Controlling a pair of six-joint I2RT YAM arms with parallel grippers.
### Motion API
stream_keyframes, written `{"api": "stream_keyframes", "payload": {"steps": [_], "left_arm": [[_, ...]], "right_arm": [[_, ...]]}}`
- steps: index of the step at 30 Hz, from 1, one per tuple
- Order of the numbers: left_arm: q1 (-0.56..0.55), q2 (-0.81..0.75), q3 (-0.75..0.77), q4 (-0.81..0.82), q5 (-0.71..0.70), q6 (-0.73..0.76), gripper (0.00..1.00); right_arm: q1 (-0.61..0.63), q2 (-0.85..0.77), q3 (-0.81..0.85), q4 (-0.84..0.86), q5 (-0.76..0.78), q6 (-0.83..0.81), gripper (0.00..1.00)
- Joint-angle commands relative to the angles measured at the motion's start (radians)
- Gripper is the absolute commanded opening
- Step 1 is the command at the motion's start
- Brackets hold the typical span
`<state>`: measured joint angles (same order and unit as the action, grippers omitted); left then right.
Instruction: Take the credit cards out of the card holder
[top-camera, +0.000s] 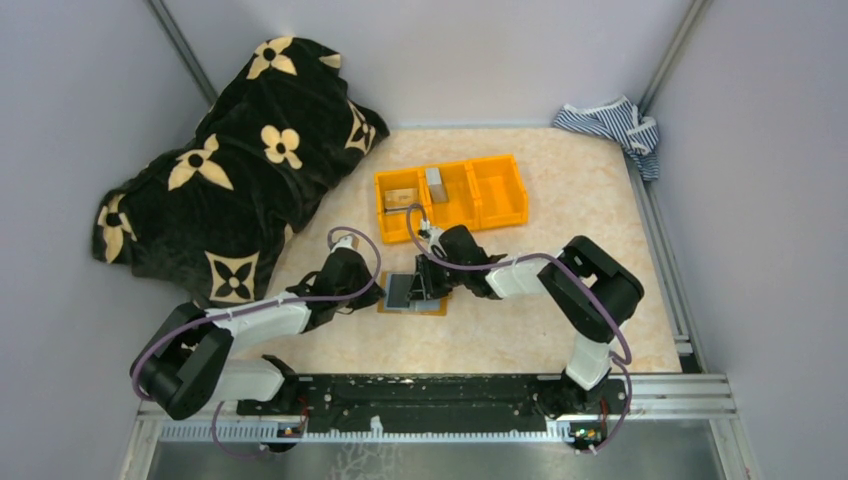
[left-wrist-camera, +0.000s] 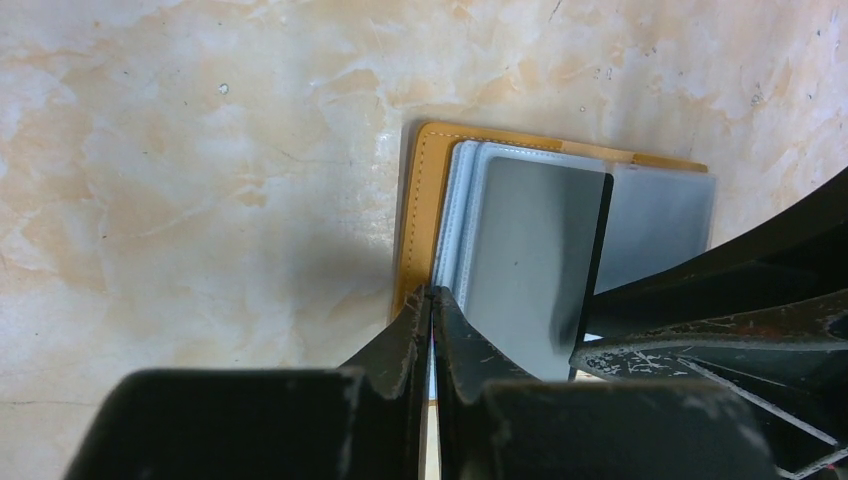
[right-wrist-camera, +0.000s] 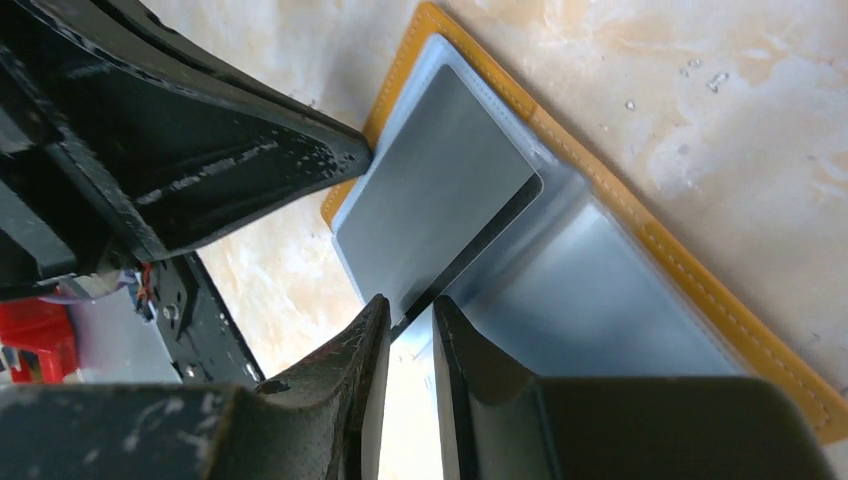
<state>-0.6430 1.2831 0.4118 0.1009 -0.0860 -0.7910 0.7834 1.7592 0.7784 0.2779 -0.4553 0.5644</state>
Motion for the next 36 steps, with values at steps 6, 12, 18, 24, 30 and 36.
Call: {"api": "stream_keyframes", "payload": {"steps": [6, 12, 18, 24, 30, 36], "left_arm": [[0.005, 0.000, -0.012, -0.098, 0.023, 0.034, 0.08], [0.005, -0.001, -0.009, -0.104, 0.015, 0.039, 0.08], [0.005, 0.003, -0.004, -0.105, 0.017, 0.042, 0.08], [0.004, 0.017, -0.005, -0.105, 0.008, 0.045, 0.08], [0.005, 0.032, -0.003, -0.087, 0.018, 0.040, 0.08], [0.006, 0.044, -0.006, -0.075, 0.026, 0.038, 0.08]], "right_arm": [[-0.006, 0.016, 0.004, 0.175, -0.047, 0.072, 0.21], [-0.007, 0.043, -0.013, 0.262, -0.079, 0.123, 0.21], [-0.008, 0.052, -0.004, 0.260, -0.071, 0.120, 0.14], [-0.012, 0.021, -0.013, 0.225, -0.061, 0.108, 0.00], [-0.035, -0.019, -0.044, 0.182, -0.058, 0.082, 0.00], [-0.048, -0.041, -0.072, 0.168, -0.051, 0.075, 0.00]]}}
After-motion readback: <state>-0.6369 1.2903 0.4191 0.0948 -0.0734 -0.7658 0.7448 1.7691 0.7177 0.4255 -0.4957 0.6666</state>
